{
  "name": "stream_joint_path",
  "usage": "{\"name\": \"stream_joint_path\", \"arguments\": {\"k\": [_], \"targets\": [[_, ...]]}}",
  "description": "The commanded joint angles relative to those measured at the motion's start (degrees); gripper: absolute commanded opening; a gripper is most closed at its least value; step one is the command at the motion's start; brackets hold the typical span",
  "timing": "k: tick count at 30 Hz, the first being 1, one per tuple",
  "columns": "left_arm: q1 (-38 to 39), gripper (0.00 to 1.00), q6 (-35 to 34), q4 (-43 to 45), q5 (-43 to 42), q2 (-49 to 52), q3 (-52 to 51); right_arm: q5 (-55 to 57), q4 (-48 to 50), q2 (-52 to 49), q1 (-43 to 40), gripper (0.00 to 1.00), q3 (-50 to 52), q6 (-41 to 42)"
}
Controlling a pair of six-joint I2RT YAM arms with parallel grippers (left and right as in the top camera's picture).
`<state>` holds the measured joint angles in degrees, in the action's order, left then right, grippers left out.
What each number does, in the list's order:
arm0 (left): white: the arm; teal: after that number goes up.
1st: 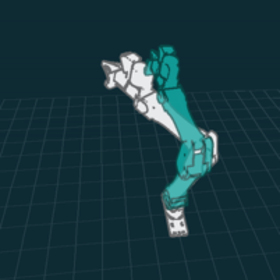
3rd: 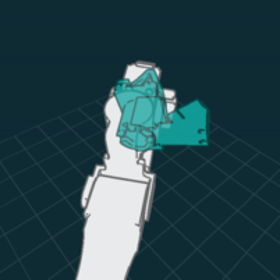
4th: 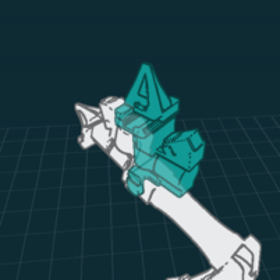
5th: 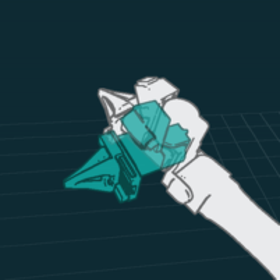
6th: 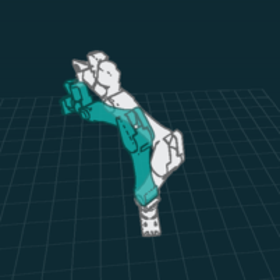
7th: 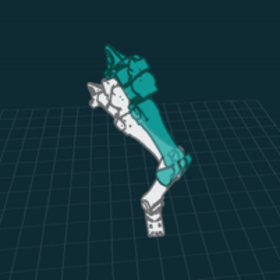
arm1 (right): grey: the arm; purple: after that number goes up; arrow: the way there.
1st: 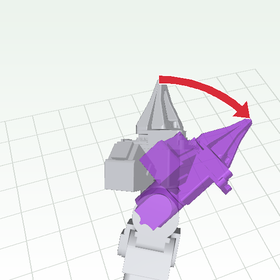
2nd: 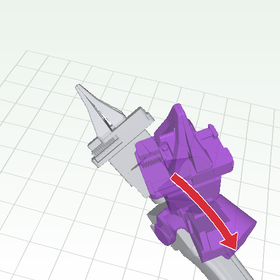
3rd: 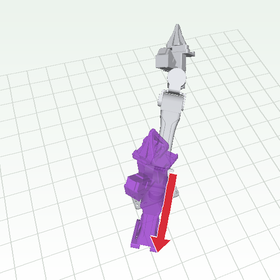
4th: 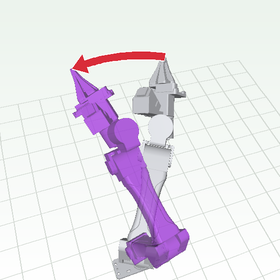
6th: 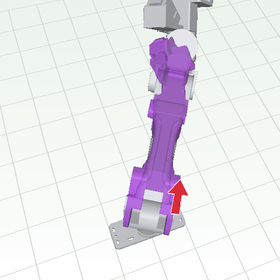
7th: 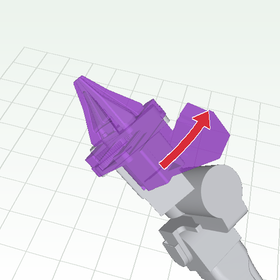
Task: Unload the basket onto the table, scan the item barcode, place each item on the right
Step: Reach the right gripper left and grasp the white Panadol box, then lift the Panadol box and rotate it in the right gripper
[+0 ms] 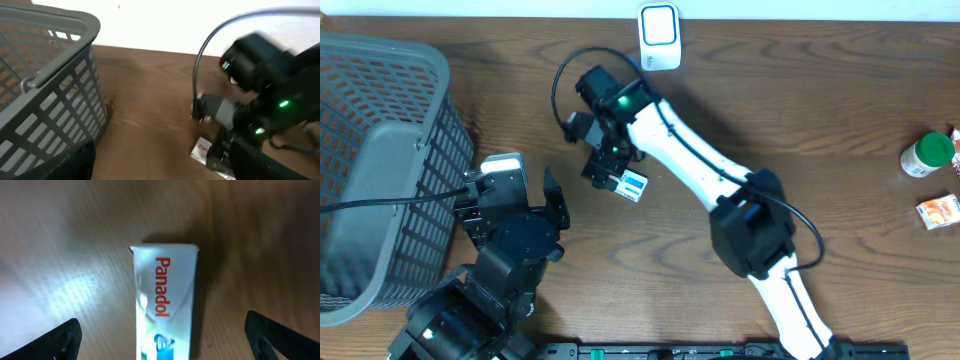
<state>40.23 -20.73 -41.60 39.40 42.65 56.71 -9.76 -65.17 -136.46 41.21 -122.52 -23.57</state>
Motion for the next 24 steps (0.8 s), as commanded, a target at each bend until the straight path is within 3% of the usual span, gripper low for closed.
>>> {"name": "stream_joint_path", "arguments": {"k": [1,17,22,24], "targets": [[-0.04,0.86,0.57,0.04,1.11,-0.07,0.26,3.26,-0.33,-2.84,0.87,0.99,0.13,-1.29],[-0.04,0.86,0.57,0.04,1.11,-0.07,0.26,6.27,5.22,-7.96,1.64,0.99,0.42,0.24],[-0.04,0.86,0.57,0.04,1.11,-0.07,0.26,8.44,4.7,-8.57,1.64,0.72,0.42,3.41],[-0.04,0.86,0.57,0.04,1.14,-0.07,0.26,8.44,3.17,-8.55,1.57,0.72,0.37,5.18]]}}
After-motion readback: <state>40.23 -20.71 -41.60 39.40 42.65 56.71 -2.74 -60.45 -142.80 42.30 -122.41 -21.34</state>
